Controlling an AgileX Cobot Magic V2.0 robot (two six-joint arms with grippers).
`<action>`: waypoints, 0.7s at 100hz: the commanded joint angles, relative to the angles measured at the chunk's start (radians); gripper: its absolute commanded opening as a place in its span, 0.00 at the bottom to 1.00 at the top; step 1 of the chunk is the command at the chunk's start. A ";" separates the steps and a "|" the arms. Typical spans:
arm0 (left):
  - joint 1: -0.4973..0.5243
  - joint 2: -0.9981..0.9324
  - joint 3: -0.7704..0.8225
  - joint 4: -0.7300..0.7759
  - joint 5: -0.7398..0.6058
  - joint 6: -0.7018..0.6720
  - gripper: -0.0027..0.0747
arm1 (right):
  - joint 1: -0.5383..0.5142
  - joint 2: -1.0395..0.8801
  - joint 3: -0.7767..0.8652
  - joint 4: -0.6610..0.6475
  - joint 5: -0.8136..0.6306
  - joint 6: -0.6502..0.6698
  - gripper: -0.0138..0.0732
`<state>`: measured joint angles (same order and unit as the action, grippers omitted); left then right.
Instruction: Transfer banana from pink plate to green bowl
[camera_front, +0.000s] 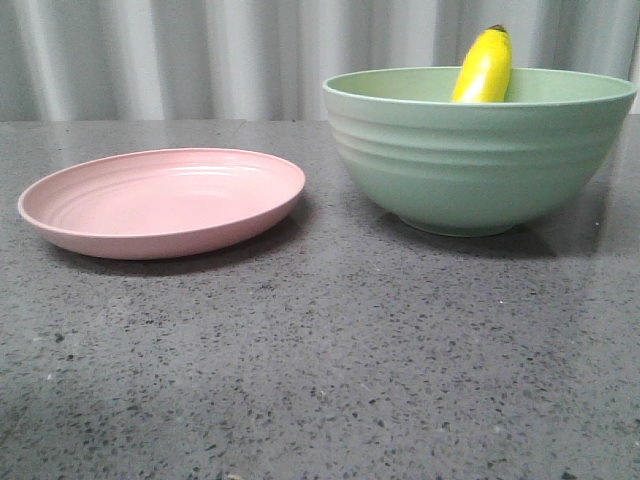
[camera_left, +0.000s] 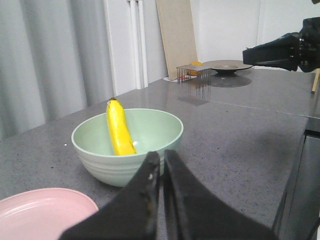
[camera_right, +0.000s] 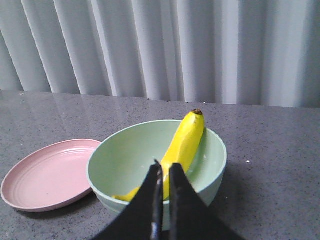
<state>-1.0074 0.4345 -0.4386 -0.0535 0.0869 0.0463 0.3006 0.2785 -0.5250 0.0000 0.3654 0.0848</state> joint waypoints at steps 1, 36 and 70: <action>-0.005 -0.018 0.013 -0.020 -0.115 0.000 0.01 | 0.000 -0.054 0.016 -0.016 -0.095 -0.010 0.08; -0.005 -0.082 0.118 -0.051 -0.185 0.000 0.01 | 0.000 -0.282 0.138 -0.030 -0.084 -0.010 0.08; -0.005 -0.082 0.118 -0.051 -0.185 0.000 0.01 | 0.000 -0.290 0.138 -0.030 -0.084 -0.010 0.08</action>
<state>-1.0074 0.3445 -0.2932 -0.0949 -0.0116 0.0463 0.3006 -0.0124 -0.3650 -0.0177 0.3616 0.0848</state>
